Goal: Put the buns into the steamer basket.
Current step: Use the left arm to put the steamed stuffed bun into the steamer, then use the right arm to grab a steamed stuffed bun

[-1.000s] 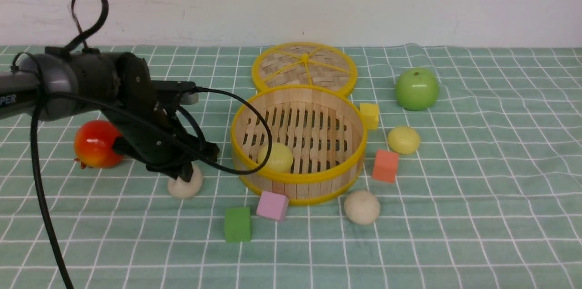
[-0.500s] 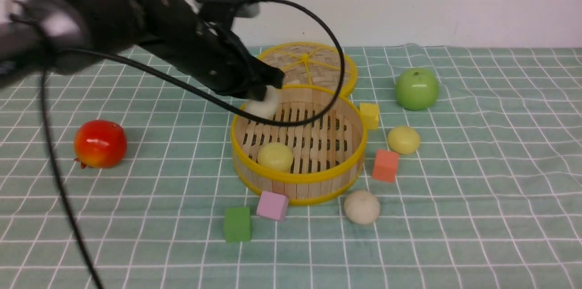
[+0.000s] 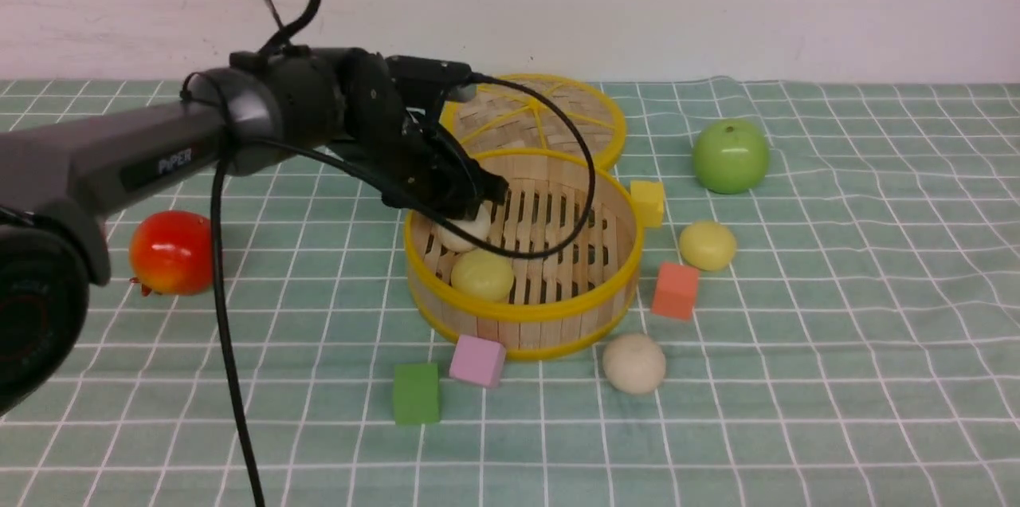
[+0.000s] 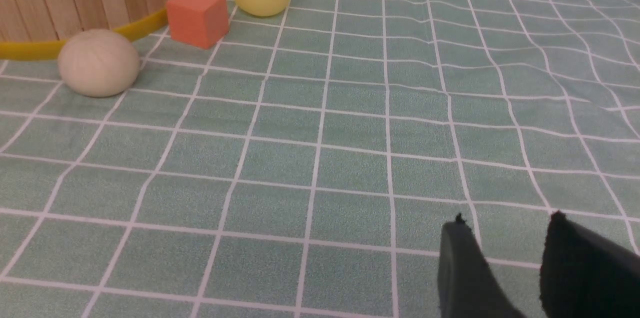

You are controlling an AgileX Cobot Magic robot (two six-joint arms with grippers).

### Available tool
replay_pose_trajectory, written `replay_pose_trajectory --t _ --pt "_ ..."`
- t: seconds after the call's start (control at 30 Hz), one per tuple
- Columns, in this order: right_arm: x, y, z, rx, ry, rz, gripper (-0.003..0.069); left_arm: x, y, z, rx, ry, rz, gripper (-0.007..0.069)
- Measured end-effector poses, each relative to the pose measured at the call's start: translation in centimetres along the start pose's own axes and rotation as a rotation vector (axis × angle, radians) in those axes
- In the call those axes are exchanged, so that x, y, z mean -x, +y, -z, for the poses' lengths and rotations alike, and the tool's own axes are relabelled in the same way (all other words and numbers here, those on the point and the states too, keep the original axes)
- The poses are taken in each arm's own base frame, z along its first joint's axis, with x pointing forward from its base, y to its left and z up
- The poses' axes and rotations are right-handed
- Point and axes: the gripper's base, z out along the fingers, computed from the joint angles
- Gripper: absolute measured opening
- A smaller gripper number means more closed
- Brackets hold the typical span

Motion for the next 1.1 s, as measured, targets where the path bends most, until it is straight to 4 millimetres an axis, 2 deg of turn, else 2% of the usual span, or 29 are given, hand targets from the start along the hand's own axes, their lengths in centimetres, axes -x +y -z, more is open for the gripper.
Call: replay_pose_trajectory --t 0.03,0.07,0.13,0.17,0.2,0.23,0.27,0.33,0.37,0.4,0.43,0.53,0.57,0.63,0.67,0.7,0.73,0.77,0.8,0.83,0.87,0.93,0.97,1.0,1.03,1.07,1.1 --pt "0.0 0.0 0.0 0.0 0.0 0.0 0.024 0.1 0.0 0.1 0.0 0.0 0.003 0.0359" --pt "0.0 0.0 0.0 0.0 0.0 0.0 0.024 0.5 -0.2 1.4 -0.001 -0.001 0.014 0.0383" --pt "0.0 0.0 0.0 0.0 0.0 0.0 0.024 1.5 -0.7 4.9 -0.01 -0.018 0.015 0.0387" --pt "0.0 0.0 0.0 0.0 0.0 0.0 0.024 1.7 -0.8 6.0 -0.015 -0.017 0.015 0.0376" --pt "0.0 0.0 0.0 0.0 0.0 0.0 0.024 2.2 -1.1 8.4 -0.023 -0.031 0.013 0.035" --pt "0.0 0.0 0.0 0.0 0.0 0.0 0.024 2.2 -1.1 8.4 -0.023 -0.031 0.013 0.035" --pt "0.0 0.0 0.0 0.0 0.0 0.0 0.024 2.8 -1.7 12.3 -0.036 -0.059 0.006 0.0259" --pt "0.0 0.0 0.0 0.0 0.0 0.0 0.024 2.9 -2.2 16.7 -0.06 -0.108 0.011 0.0134" --pt "0.0 0.0 0.0 0.0 0.0 0.0 0.024 3.0 -2.3 17.2 -0.061 -0.119 0.01 0.0134" --pt "0.0 0.0 0.0 0.0 0.0 0.0 0.024 2.3 -2.7 20.2 -0.086 -0.164 0.017 0.0033" --pt "0.0 0.0 0.0 0.0 0.0 0.0 0.024 1.6 -2.9 21.9 -0.104 -0.19 0.02 -0.0005" --pt "0.0 0.0 0.0 0.0 0.0 0.0 0.024 -1.2 -3.3 25.3 -0.155 -0.251 0.026 -0.0014" --pt "0.0 0.0 0.0 0.0 0.0 0.0 0.024 -2.8 -3.5 26.5 -0.181 -0.28 0.032 -0.0014" --pt "0.0 0.0 0.0 0.0 0.0 0.0 0.024 -6.0 -3.4 27.7 -0.203 -0.306 0.03 -0.0014" --pt "0.0 0.0 0.0 0.0 0.0 0.0 0.024 -6.0 -3.5 28.2 -0.207 -0.326 0.026 -0.0014" --pt "0.0 0.0 0.0 0.0 0.0 0.0 0.024 -9.5 -3.2 28.9 -0.213 -0.363 0.023 -0.0014" --pt "0.0 0.0 0.0 0.0 0.0 0.0 0.024 -11.4 -3.1 29.3 -0.212 -0.396 0.024 -0.0014" --pt "0.0 0.0 0.0 0.0 0.0 0.0 0.024 -11.4 -3.1 29.8 -0.213 -0.418 0.022 -0.0014" --pt "0.0 0.0 0.0 0.0 0.0 0.0 0.024 -14.3 -2.7 30.2 -0.207 -0.471 0.031 -0.0014" --pt "0.0 0.0 0.0 0.0 0.0 0.0 0.024 -16.1 -2.5 30.4 -0.205 -0.507 0.046 -0.0014" --pt "0.0 0.0 0.0 0.0 0.0 0.0 0.024 -16.8 -2.4 30.1 -0.205 -0.5 0.056 -0.0014" --pt "0.0 0.0 0.0 0.003 0.0 0.001 0.024 -21.0 -1.6 30.6 -0.195 -0.623 0.109 -0.0014" --pt "0.0 0.0 0.0 0.003 0.0 0.001 0.024 -21.4 -1.5 30.9 -0.196 -0.648 0.109 -0.0014" --pt "0.0 0.0 0.0 0.003 0.0 0.001 0.024 -23.6 -0.9 31.1 -0.177 -0.741 0.137 -0.0014" --pt "0.0 0.0 0.0 0.003 0.0 0.001 0.024 -23.7 -0.9 31.4 -0.176 -0.76 0.135 -0.0014" --pt "0.0 0.0 0.0 0.003 0.0 0.001 0.024 -25.4 -0.5 31.7 -0.161 -0.842 0.135 -0.0014" --pt "0.0 0.0 0.0 0.003 0.0 0.001 0.024 -26.2 -0.3 32.0 -0.153 -0.885 0.128 -0.0014"
